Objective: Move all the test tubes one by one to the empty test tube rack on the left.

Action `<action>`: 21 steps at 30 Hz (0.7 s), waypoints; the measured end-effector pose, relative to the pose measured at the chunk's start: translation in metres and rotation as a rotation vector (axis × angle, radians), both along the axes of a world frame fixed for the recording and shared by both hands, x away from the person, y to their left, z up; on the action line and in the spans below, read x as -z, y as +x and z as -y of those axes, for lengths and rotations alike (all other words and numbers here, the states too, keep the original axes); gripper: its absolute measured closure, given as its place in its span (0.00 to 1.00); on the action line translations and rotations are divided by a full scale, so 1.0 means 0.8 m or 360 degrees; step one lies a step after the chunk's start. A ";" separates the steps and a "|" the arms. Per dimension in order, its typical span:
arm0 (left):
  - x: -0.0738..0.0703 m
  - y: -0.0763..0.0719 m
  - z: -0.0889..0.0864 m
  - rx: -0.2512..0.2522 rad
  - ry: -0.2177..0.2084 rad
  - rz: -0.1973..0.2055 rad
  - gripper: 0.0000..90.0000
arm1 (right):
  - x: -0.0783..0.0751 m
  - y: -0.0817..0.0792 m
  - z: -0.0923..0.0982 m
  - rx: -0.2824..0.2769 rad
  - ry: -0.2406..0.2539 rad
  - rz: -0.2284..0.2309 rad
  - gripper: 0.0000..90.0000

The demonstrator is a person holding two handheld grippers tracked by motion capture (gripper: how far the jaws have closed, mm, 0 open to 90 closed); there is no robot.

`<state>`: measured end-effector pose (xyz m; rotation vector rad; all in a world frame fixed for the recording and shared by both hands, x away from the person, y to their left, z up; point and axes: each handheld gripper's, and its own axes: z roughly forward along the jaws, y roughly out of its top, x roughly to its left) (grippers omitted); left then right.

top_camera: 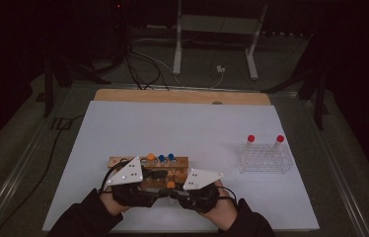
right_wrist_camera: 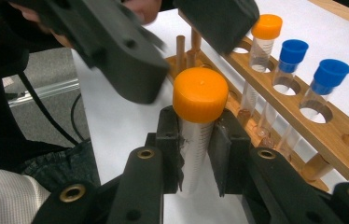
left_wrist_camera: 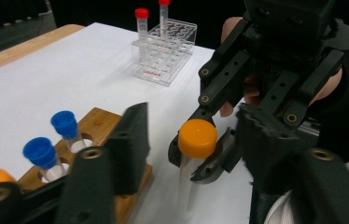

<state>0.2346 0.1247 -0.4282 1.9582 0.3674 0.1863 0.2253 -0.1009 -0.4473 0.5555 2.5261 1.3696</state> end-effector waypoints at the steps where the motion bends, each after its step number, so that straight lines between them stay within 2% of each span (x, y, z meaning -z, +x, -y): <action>1: 0.001 0.000 0.001 0.0012 0.0001 -0.0006 0.56 | 0.000 0.000 -0.001 -0.0003 -0.0002 0.0003 0.83; 12: 0.005 0.001 0.006 0.0043 0.0032 0.0019 0.79 | -0.001 -0.001 -0.004 -0.0009 -0.0001 -0.0003 0.83; 19: 0.004 0.002 0.006 0.0050 0.0030 0.0025 0.80 | -0.001 0.000 -0.004 -0.0002 0.0012 -0.0007 0.82; 21: 0.003 0.003 0.005 0.0039 0.0027 0.0032 0.80 | -0.001 0.001 -0.003 -0.0006 0.0023 -0.0021 0.77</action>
